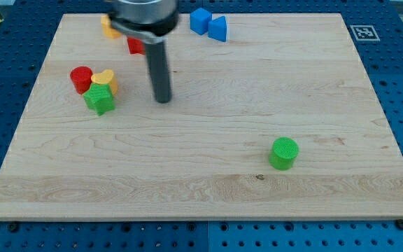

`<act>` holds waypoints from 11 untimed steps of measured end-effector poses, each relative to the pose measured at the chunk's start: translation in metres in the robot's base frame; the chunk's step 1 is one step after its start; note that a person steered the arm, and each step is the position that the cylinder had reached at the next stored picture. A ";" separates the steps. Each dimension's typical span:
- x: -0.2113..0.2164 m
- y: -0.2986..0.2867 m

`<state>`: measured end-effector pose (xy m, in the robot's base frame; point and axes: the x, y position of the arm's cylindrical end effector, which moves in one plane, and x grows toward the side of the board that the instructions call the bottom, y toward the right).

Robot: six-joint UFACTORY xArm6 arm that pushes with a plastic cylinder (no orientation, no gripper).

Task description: Move your arm closer to the green circle

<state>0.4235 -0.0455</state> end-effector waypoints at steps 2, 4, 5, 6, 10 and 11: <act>0.082 0.192; 0.110 0.231; 0.115 0.231; 0.134 0.229; 0.133 0.189; 0.128 0.168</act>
